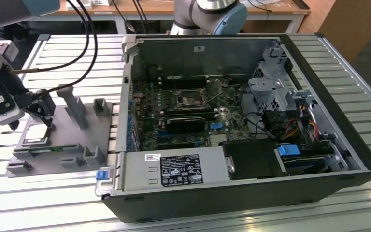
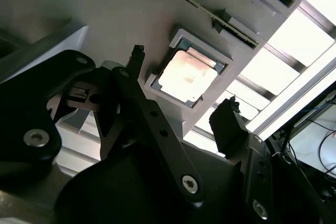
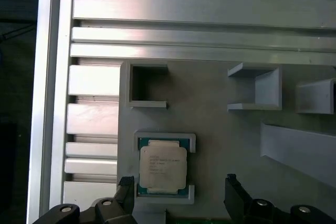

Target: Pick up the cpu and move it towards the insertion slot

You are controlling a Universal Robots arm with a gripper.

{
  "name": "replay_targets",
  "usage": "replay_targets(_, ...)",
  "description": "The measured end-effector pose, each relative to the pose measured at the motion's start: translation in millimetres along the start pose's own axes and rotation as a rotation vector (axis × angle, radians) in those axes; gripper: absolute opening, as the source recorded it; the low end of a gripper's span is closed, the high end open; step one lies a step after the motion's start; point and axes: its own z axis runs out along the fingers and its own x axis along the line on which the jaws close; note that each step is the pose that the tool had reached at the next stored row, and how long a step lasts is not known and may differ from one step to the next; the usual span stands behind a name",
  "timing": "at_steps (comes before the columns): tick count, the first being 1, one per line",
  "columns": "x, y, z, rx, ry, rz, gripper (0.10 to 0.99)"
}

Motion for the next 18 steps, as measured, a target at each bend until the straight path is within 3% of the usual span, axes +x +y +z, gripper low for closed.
replay_targets(18, 0.0, -0.2, 6.4, 0.0, -0.0001, 0.0, 0.776)
